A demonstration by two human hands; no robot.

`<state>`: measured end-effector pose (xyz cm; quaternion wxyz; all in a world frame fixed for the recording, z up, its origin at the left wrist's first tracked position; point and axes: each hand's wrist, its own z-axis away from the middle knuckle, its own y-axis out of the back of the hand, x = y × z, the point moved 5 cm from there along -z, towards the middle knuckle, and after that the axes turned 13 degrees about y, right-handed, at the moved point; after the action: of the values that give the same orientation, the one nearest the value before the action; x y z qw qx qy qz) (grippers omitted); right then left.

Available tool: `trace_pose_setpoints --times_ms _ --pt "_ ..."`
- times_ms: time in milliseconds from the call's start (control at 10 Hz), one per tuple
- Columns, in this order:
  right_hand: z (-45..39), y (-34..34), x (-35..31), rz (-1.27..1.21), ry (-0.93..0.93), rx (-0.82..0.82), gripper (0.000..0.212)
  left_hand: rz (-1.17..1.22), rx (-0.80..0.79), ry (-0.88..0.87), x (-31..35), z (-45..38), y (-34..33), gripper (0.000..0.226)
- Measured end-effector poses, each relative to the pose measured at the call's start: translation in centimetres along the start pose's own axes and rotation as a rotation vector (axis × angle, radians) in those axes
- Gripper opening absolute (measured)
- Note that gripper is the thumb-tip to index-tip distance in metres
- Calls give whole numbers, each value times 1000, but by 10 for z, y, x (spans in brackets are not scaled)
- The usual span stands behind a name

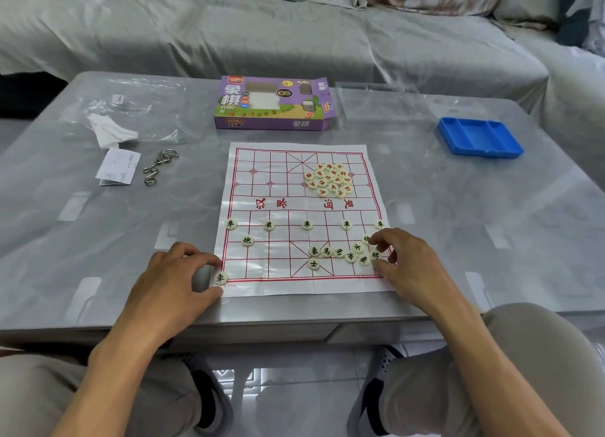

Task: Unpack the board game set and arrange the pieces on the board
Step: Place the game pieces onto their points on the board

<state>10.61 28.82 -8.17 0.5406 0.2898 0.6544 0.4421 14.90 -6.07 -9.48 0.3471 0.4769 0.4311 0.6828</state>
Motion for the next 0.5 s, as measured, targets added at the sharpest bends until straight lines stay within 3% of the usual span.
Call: trace_pose_setpoints --times_ms 500 --pt "-1 -3 8 70 -38 4 29 10 2 -9 1 -1 0 40"
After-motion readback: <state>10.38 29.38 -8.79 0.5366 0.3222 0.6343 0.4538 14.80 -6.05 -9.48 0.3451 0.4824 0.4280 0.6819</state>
